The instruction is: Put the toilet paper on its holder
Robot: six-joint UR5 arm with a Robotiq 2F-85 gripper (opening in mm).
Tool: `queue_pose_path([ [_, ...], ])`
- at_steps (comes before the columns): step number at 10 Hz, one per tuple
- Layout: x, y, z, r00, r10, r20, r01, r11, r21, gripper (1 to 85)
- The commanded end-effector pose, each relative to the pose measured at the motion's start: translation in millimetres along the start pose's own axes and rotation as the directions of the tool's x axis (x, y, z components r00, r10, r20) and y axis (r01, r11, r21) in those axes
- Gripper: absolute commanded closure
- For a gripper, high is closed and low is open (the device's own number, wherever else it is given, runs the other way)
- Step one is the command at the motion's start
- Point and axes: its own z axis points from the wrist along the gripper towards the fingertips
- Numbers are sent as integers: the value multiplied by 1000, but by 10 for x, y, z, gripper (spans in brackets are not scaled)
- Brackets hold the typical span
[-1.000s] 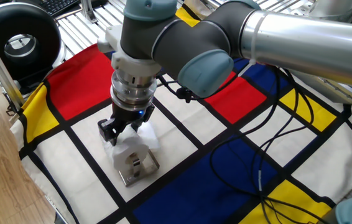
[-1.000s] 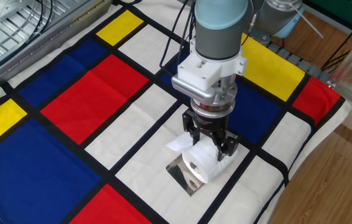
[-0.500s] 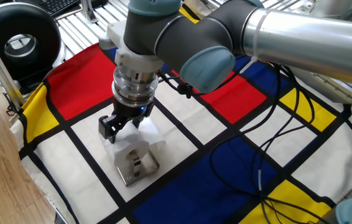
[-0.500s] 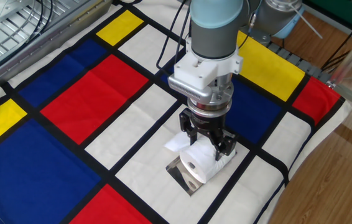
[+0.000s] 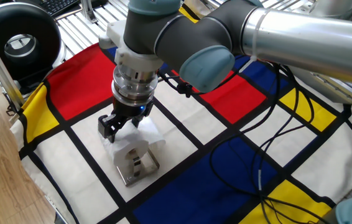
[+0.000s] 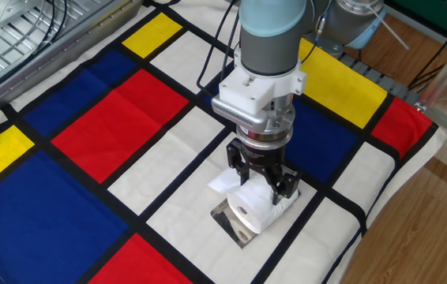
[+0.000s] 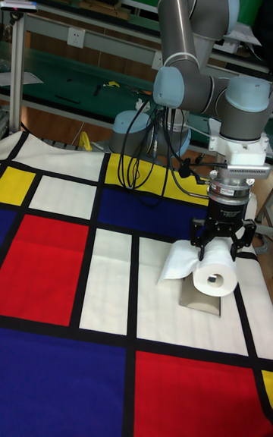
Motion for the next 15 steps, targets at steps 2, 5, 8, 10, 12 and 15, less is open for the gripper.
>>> queue_pose_path([
  [2, -68, 10, -34, 1000, -1, 1, 1, 1000, -2, 103],
  [5, -86, 13, -45, 1000, -12, 8, 12, 1000, -7, 27],
  [8, -116, -50, -131, 999, -30, -11, 30, 1000, -3, 13],
  [10, -147, -84, -183, 999, -39, -23, 39, 999, -5, 13],
  [12, -153, -104, -198, 999, -46, -25, 46, 999, -5, 13],
  [15, -131, -308, -266, 995, -85, -52, 84, 996, -8, 193],
])
